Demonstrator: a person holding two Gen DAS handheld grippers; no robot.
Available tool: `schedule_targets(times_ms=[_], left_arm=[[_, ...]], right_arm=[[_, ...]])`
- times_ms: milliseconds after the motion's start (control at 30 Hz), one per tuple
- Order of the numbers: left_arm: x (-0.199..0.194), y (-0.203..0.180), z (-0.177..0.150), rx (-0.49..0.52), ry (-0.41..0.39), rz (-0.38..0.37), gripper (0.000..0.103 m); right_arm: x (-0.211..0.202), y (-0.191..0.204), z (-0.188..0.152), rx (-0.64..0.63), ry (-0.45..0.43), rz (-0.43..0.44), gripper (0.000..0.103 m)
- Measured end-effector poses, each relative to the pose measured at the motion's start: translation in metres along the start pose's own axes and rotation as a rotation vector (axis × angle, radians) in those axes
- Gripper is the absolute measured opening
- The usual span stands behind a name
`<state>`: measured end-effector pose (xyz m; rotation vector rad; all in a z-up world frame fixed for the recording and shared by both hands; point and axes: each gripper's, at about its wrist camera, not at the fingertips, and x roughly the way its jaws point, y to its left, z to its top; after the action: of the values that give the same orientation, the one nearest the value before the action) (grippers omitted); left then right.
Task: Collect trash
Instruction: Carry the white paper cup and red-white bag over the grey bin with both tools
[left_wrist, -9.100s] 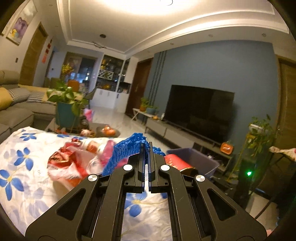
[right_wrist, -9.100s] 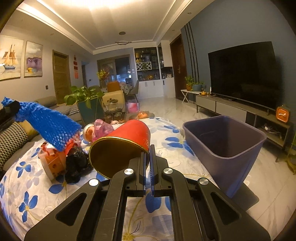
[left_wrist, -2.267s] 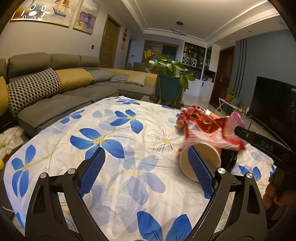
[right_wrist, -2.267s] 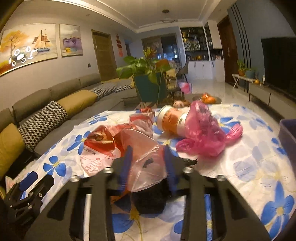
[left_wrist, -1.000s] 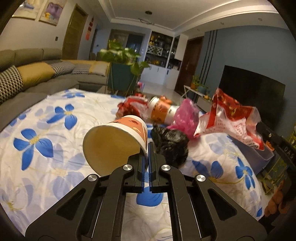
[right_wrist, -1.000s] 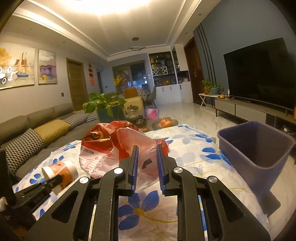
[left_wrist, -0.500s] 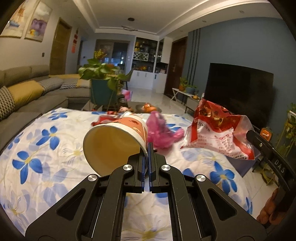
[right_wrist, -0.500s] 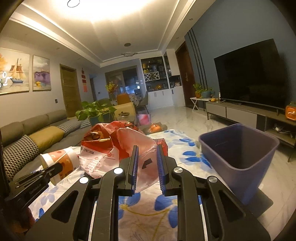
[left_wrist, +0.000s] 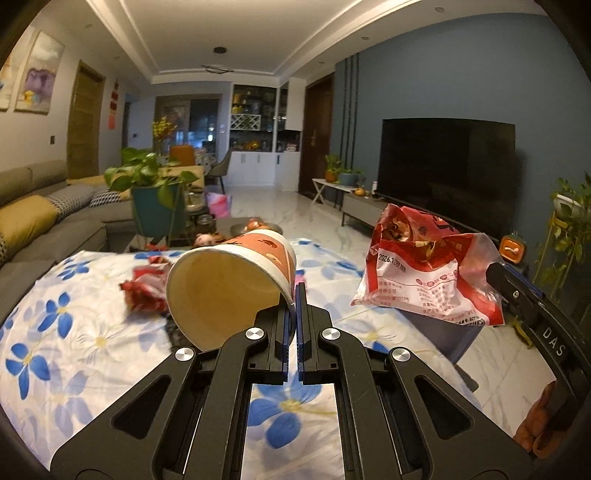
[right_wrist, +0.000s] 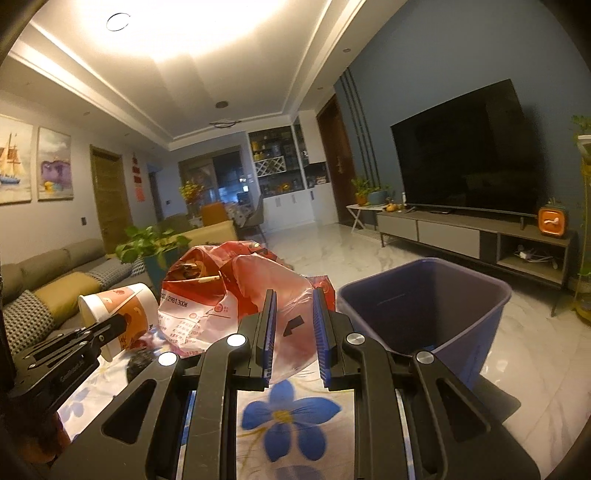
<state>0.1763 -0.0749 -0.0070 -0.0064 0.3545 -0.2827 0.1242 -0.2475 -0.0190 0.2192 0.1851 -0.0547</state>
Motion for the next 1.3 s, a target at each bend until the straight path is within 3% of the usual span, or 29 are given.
schedule_targets(times_ms=[400, 800, 1033, 1300], left_arm=[[0.030, -0.044, 0.016, 0.057, -0.004, -0.068, 0.002], [0.087, -0.112, 0.033, 0.118, -0.018, -0.161, 0.002], [0.129, -0.152, 0.030, 0.162, -0.006, -0.202, 0.002], [0.156, -0.175, 0.025, 0.169, 0.010, -0.236, 0.002]], right_arm=[[0.004, -0.040, 0.011, 0.030, -0.035, -0.091, 0.020], [0.031, -0.098, 0.027, 0.057, -0.065, -0.263, 0.020], [0.052, -0.120, 0.028, 0.048, -0.069, -0.354, 0.020], [0.068, -0.139, 0.020, 0.059, -0.043, -0.395, 0.020]])
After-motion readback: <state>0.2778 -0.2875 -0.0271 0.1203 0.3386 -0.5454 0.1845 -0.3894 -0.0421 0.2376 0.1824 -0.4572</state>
